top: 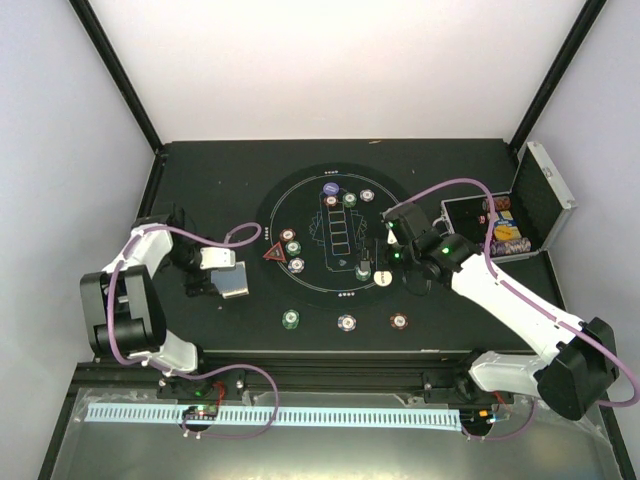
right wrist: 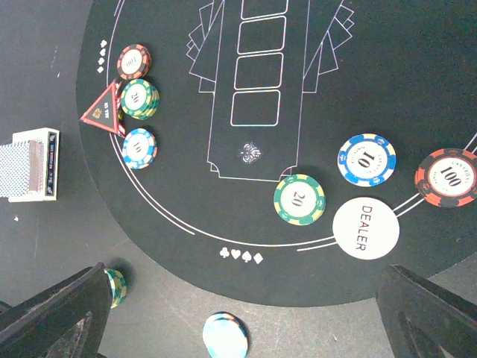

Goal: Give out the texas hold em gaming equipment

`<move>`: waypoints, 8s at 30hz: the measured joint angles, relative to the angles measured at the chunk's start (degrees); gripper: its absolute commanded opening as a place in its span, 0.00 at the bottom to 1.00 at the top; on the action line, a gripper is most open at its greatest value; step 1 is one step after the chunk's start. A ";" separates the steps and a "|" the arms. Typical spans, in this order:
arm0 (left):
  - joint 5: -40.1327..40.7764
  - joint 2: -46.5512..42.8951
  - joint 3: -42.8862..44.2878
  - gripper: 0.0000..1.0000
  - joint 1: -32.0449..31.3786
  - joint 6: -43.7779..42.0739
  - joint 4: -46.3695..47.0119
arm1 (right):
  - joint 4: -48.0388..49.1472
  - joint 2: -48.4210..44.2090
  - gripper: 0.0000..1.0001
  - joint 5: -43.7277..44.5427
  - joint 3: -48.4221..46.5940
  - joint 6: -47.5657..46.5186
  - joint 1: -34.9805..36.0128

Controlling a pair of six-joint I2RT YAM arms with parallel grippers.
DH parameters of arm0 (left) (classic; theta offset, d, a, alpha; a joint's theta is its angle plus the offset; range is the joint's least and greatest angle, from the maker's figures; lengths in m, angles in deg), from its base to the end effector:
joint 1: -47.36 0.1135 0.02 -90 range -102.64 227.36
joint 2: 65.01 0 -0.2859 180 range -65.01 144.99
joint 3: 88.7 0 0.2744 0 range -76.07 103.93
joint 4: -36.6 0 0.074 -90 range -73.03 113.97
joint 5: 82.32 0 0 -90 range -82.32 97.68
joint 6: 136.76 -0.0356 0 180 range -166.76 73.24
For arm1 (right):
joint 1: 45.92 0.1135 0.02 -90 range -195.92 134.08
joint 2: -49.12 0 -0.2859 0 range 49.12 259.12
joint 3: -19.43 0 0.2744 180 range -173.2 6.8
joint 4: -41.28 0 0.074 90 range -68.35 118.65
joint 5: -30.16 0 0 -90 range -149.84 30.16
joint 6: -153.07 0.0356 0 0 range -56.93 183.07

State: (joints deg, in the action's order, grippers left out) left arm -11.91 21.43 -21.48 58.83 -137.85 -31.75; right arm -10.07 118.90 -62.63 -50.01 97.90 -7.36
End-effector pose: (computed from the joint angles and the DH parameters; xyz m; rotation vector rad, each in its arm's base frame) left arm 0.2630 0.0412 0.2011 1.8244 2.1728 -0.2594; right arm 0.2050 0.1656 0.2942 -0.1055 2.5701 0.5841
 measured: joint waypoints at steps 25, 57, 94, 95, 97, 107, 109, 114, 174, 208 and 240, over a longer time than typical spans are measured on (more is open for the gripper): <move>4.74 2.36 -6.27 0.99 -1.07 2.19 8.98 | 0.13 0.02 1.00 0.02 0.31 0.68 0.70; 5.88 3.34 -8.26 0.75 -2.21 5.42 13.22 | -0.02 0.26 1.00 0.04 0.31 1.55 0.94; 6.16 1.05 -10.27 0.02 -2.23 5.90 14.51 | 3.28 0.44 0.97 -4.04 3.08 3.26 1.20; 6.21 1.05 -10.19 0.01 -2.23 5.90 14.43 | 3.28 0.48 0.97 -4.11 3.08 3.26 1.31; 6.38 1.05 -10.03 0.02 -2.23 5.90 14.34 | 3.41 0.66 0.97 -4.28 3.08 3.26 1.55; 6.86 -0.24 -9.38 0.02 -2.23 5.84 12.50 | 4.11 1.16 0.96 -5.16 3.08 3.52 1.99; 6.95 -0.76 -9.31 0.02 -2.23 5.84 11.87 | 4.24 1.31 0.96 -5.29 3.17 3.69 1.99; 6.64 -3.48 -8.74 0.02 -2.23 5.77 10.12 | 4.96 1.44 0.96 -5.73 3.28 3.87 1.99; -4.46 -23.04 1.66 0.56 -18.05 9.18 -10.93 | 77.11 35.54 0.04 -37.92 1.18 46.69 17.90; -2.21 -23.41 0.50 0.50 -25.57 17.59 -7.10 | 84.06 37.77 0.18 -38.18 1.46 49.57 18.86; 2.36 -25.07 0.13 0.99 -27.28 17.97 -8.09 | 93.81 43.12 0.01 -39.04 2.16 56.57 19.32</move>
State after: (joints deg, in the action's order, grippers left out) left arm -9.55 -3.64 -21.35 31.55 -119.89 -39.84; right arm 83.74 162.02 -101.66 -47.85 154.47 11.97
